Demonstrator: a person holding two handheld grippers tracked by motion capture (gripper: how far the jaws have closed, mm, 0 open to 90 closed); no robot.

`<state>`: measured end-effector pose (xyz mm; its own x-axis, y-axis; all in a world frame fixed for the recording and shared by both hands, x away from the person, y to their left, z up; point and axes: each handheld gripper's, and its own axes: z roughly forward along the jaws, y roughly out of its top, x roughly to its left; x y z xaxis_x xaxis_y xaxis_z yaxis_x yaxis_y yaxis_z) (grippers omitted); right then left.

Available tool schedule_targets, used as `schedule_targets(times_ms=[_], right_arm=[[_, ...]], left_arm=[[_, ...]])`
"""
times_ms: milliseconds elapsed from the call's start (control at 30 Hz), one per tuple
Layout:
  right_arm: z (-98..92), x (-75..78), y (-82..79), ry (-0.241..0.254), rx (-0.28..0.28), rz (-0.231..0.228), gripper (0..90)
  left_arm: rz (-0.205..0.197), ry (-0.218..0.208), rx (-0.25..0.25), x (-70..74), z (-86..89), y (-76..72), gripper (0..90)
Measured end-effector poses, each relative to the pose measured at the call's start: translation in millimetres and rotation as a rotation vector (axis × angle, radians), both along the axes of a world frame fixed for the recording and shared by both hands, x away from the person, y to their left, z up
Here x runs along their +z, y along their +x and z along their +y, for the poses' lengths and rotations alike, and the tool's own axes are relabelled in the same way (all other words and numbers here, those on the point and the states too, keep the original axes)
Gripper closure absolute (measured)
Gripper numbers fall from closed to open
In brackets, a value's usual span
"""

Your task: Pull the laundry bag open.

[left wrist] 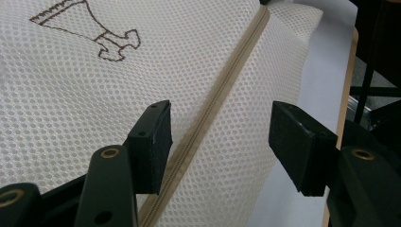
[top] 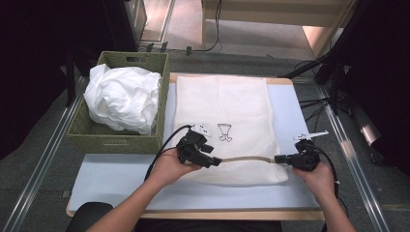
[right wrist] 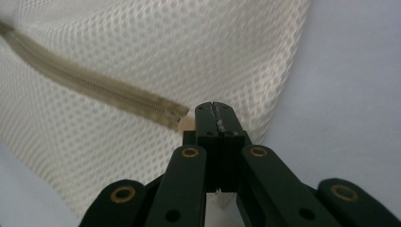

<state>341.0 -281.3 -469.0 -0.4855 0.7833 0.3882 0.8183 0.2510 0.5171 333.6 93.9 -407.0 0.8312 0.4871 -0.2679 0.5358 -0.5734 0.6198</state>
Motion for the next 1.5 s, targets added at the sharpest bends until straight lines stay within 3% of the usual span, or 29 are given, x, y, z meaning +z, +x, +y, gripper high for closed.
schedule_targets(times_ms=[200, 633, 1033, 1133, 1233, 1333, 1500], right_arm=[[9.8, 1.4, 8.4, -0.039, -0.012, -0.052, 90.0], [2.8, -0.1, -0.3, 0.003, 0.069, 0.035, 90.0], [17.6, 8.4, -6.4, -0.034, 0.091, -0.01, 90.0], [19.4, 14.5, -9.3, -0.019, 0.08, -0.031, 90.0], [17.3, 23.4, -13.6, -0.045, 0.038, -0.064, 90.0], [13.9, 27.8, -17.1, -0.038, 0.025, -0.071, 90.0], [6.5, 27.0, -21.8, -0.081, -0.014, -0.071, 85.5]], left_arm=[[0.001, -0.004, 0.0, -1.0, -0.5, 0.1, 40.9], [-0.004, 0.004, 0.0, -0.1, 1.3, 0.5, 40.9], [-0.004, 0.003, 0.003, 0.4, 2.8, 1.1, 40.8], [-0.006, 0.001, 0.006, 0.3, 2.6, 0.3, 40.9], [-0.006, 0.0, 0.009, 0.5, 3.1, 0.6, 40.9], [-0.007, -0.007, 0.009, 0.9, 3.6, 0.9, 40.8], [-0.011, -0.01, 0.008, 2.1, 3.4, 0.7, 40.9]])
